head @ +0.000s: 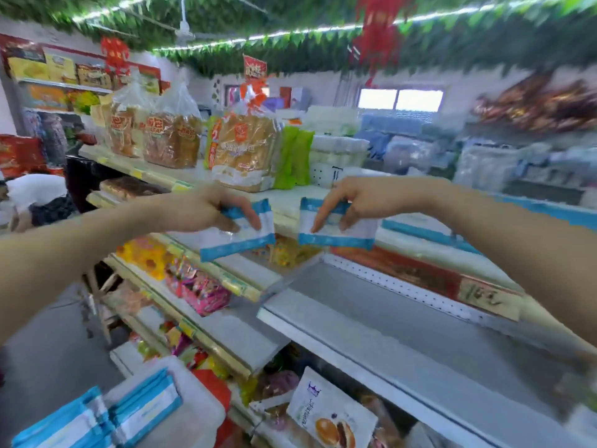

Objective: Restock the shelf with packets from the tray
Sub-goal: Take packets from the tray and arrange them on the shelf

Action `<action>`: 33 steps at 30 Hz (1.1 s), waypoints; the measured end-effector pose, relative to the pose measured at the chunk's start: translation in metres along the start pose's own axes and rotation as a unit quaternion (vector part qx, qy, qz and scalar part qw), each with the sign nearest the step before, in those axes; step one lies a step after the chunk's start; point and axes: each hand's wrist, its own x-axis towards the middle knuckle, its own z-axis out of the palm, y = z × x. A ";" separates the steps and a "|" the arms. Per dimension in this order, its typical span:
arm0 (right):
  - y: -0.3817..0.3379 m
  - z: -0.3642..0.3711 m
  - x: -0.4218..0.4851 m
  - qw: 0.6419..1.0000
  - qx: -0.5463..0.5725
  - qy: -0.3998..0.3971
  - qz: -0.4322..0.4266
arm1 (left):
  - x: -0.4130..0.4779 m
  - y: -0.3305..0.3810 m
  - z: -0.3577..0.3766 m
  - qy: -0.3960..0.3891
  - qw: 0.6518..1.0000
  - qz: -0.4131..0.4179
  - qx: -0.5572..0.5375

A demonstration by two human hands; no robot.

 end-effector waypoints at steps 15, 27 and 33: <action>0.157 -0.092 -0.282 0.976 -0.001 0.037 0.213 | 0.202 0.273 0.093 -0.069 0.973 0.207 0.080; 0.309 -0.082 -0.419 0.928 -0.042 0.090 0.360 | 0.280 0.376 0.157 -0.087 0.952 0.270 0.119; 0.364 -0.066 -0.421 0.930 -0.042 0.086 0.355 | 0.303 0.392 0.169 -0.099 0.954 0.262 0.104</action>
